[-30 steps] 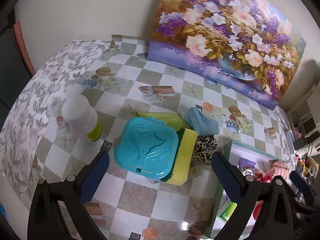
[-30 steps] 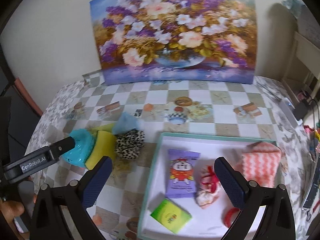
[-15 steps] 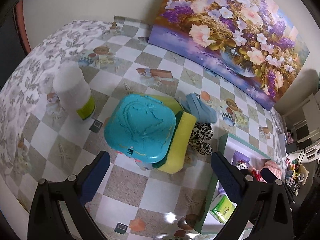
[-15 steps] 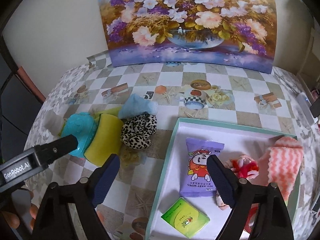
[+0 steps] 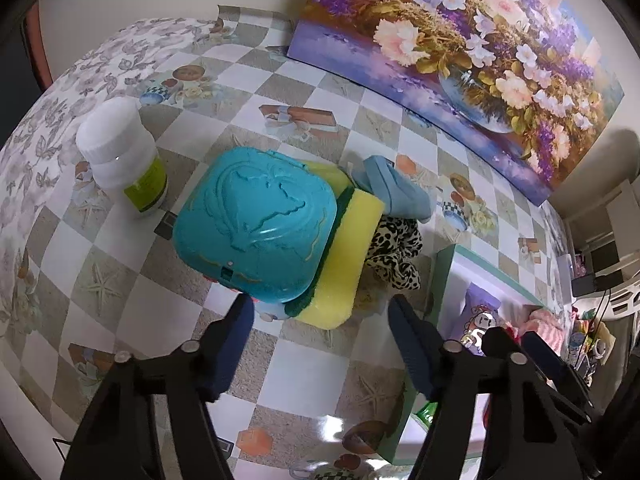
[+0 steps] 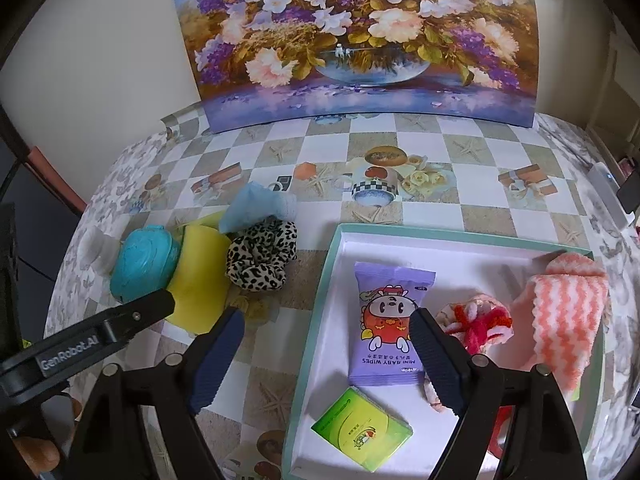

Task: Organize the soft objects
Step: 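Move both open tools back toward the pile of soft items, then grasp leopard scrunchie with right tool while left tool grasps yellow sponge, then carry leopard scrunchie with right tool while left tool carries yellow sponge to tray, then open right tool releasing scrunchie while left tool releases sponge in tray, then move both open tools toward the blue mask and green cloth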

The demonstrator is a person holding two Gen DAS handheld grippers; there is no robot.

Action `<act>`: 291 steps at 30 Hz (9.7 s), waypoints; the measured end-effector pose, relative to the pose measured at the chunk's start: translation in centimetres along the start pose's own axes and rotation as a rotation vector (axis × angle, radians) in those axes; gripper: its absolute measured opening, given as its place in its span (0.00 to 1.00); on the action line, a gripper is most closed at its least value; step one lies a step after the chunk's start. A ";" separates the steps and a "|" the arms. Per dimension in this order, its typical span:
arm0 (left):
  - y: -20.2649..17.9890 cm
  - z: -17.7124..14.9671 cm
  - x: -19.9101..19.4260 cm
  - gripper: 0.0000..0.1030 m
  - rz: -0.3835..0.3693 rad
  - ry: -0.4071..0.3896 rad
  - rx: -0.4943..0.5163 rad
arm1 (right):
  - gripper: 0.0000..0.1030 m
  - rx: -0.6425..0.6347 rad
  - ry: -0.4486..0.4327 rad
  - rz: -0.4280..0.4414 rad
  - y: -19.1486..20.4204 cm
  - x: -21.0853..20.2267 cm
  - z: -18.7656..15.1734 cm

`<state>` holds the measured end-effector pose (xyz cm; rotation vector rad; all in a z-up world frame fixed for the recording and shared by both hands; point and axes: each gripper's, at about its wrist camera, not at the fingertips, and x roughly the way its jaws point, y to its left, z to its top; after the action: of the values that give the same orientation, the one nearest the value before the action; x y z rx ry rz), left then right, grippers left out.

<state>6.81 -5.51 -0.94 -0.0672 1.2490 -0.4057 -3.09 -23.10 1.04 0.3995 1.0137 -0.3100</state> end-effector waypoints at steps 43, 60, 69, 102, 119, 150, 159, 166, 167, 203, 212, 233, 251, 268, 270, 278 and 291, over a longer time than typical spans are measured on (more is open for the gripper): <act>2.7 -0.6 1.3 0.38 -0.097 -0.008 -0.268 | 0.84 -0.017 0.021 0.038 0.0 0.3 -0.5; 2.1 -1.3 3.5 0.39 -0.185 0.082 -0.289 | 0.84 -0.021 0.024 0.033 0.3 0.3 -0.5; 1.2 -1.4 4.0 0.36 -0.174 0.091 -0.247 | 0.84 -0.023 0.027 0.030 0.2 0.4 -0.6; 0.0 3.2 -3.0 0.15 -0.262 -0.120 -0.139 | 0.68 -0.060 0.032 0.145 3.1 3.0 1.5; -1.3 5.4 -1.9 0.38 -0.135 -0.073 -0.006 | 0.58 -0.097 0.120 0.192 4.6 6.7 1.5; -3.0 5.4 -0.5 0.28 -0.055 -0.062 0.124 | 0.05 -0.049 0.072 0.256 3.6 5.8 2.0; -4.1 5.5 -6.3 0.28 -0.127 -0.202 0.142 | 0.04 -0.056 -0.061 0.270 3.1 -0.1 2.9; -6.0 4.9 -9.1 0.28 -0.198 -0.257 0.179 | 0.04 -0.006 -0.183 0.251 0.4 -5.1 3.3; -6.4 4.7 -9.3 0.28 -0.199 -0.261 0.190 | 0.04 0.004 -0.197 0.244 -0.1 -5.7 3.4; -13.0 -0.5 3.8 0.32 -0.267 0.139 0.230 | 0.04 0.207 0.039 -0.175 -14.7 -3.9 -2.5; -13.0 -0.4 3.9 0.38 -0.198 0.125 0.265 | 0.08 0.158 0.050 -0.225 -13.9 -3.8 -2.3; -9.7 2.2 -0.6 0.86 0.078 -0.102 0.278 | 0.72 0.101 0.007 -0.264 -11.4 -4.0 -1.4; -3.8 5.8 -3.4 0.95 0.095 -0.206 0.192 | 1.00 0.085 -0.123 -0.231 -8.0 -4.8 0.9; -0.2 12.0 -0.8 1.00 0.107 -0.061 0.253 | 1.00 -0.117 -0.036 -0.034 2.7 1.1 6.3; -0.1 12.6 0.0 1.00 0.126 -0.027 0.279 | 1.00 -0.112 -0.009 -0.017 3.2 2.4 6.8; -0.4 13.6 5.5 0.99 0.146 0.166 0.350 | 1.00 -0.121 0.073 0.003 4.5 7.2 7.5; -1.7 13.7 11.4 0.98 0.184 0.357 0.468 | 0.84 -0.201 0.149 -0.003 6.6 12.2 7.2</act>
<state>22.01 -13.17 -6.36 0.5354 1.4650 -0.5555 11.23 -21.35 -4.98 0.2415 1.1800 -0.1809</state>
